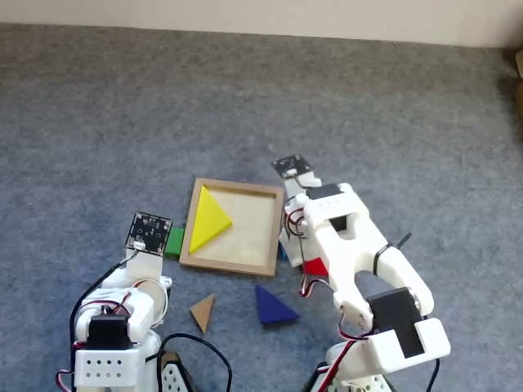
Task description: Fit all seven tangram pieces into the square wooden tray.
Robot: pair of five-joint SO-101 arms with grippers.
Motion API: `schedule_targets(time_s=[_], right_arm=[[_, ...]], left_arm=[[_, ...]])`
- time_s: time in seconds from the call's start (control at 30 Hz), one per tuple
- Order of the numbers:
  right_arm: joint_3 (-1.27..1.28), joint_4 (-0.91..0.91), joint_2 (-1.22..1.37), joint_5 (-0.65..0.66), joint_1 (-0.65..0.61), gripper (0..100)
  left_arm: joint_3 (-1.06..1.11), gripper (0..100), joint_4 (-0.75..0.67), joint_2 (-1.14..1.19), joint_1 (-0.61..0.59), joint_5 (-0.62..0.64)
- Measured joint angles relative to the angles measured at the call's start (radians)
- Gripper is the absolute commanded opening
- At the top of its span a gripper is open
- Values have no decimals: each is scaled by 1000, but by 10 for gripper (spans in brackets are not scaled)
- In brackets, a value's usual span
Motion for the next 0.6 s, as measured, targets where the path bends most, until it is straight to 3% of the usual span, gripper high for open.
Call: schedule_targets(time_s=[0.33,0.6], right_arm=[[0,49,0,0,0,337],[0,86,0,91,-3,337]], left_arm=[[0,6,0,0,0,0],[0,6,0,0,0,0]])
